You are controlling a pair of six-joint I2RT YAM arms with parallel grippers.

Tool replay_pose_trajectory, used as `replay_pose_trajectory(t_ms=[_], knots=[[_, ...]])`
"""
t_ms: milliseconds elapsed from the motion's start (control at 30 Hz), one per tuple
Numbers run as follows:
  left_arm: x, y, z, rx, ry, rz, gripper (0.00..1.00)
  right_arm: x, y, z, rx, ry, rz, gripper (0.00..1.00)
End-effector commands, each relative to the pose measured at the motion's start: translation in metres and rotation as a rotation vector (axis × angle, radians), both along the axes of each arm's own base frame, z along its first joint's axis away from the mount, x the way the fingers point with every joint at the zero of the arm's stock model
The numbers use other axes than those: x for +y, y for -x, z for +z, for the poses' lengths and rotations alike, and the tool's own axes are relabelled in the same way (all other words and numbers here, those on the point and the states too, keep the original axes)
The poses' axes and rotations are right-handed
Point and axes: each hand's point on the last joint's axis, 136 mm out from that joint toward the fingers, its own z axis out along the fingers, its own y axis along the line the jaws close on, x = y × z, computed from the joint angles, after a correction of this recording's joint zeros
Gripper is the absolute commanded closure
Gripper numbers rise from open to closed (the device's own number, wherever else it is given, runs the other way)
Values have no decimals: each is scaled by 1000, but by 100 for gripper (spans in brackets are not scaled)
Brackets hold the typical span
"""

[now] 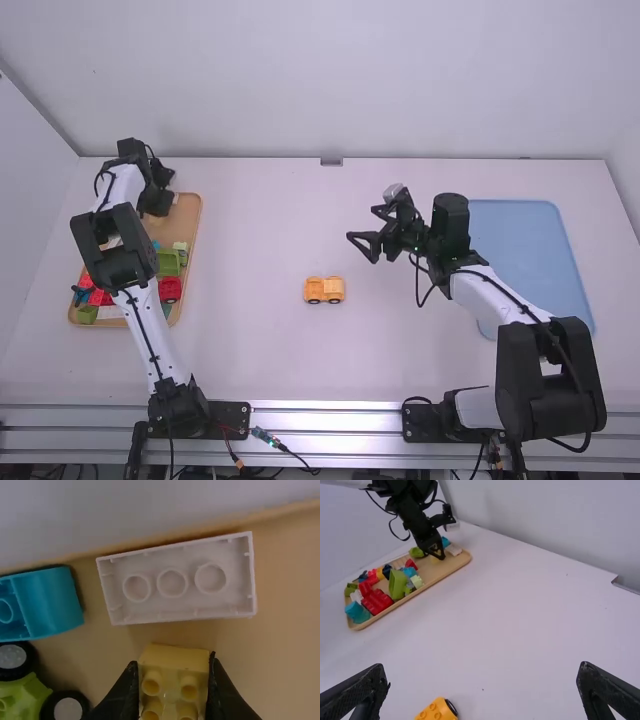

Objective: Assemble lego blocks to make yellow taxi

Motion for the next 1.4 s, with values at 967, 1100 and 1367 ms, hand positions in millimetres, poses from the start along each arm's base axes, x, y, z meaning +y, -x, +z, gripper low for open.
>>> replay_pose_trajectory(t_ms=[967, 1100, 1367], knots=[[-219, 93, 104, -35, 62, -765, 98, -31, -12, 9, 62, -58, -102, 0], [-271, 153, 96, 102, 158, -1104, 98, -30, -12, 11, 57, -60, -96, 0], [-319, 187, 45, 166, 137, -1318, 98, -35, -14, 11, 56, -60, -110, 0]])
